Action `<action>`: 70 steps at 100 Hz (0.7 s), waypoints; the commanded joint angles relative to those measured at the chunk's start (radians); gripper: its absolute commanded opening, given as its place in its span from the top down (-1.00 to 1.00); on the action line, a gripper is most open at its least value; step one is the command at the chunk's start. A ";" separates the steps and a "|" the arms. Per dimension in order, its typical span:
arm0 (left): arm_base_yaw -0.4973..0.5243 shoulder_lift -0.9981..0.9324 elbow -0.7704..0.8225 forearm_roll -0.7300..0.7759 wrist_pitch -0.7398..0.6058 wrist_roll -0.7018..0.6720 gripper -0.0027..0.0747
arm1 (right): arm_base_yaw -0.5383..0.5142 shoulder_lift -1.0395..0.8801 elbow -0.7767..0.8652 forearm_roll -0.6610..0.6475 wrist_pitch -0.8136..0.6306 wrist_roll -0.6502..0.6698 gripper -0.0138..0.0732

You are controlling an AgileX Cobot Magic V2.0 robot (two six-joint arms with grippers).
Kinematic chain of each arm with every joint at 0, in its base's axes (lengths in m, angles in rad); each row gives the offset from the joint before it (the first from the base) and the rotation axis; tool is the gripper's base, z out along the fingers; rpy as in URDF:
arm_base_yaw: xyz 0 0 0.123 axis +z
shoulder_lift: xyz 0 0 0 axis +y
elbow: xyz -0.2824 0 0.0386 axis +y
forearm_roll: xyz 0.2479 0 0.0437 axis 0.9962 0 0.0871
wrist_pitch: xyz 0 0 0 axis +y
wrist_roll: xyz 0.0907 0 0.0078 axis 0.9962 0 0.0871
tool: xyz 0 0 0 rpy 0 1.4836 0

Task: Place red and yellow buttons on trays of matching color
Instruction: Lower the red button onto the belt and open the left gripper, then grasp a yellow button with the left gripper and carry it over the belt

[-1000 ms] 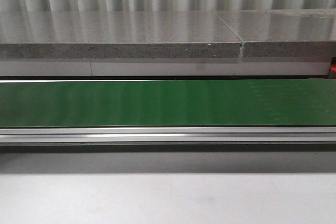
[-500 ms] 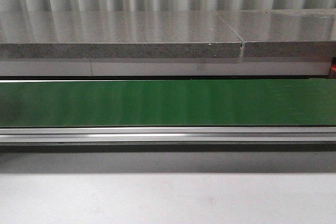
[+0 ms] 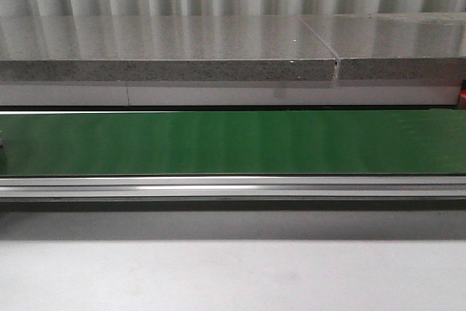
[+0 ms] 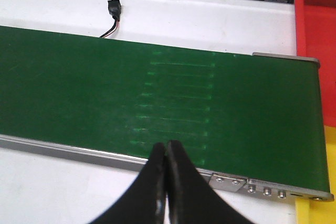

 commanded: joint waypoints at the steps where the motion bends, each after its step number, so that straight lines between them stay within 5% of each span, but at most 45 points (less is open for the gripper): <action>1: 0.059 -0.031 0.001 -0.018 -0.037 -0.015 -0.74 | 0.002 -0.008 -0.025 0.006 -0.055 -0.006 0.84; 37: 0.375 -0.012 0.237 -0.018 -0.184 -0.091 -0.72 | 0.002 -0.008 -0.025 0.006 -0.055 -0.006 0.84; 70: 0.422 0.197 0.182 -0.020 -0.221 -0.093 -0.72 | 0.002 -0.008 -0.025 0.006 -0.055 -0.006 0.84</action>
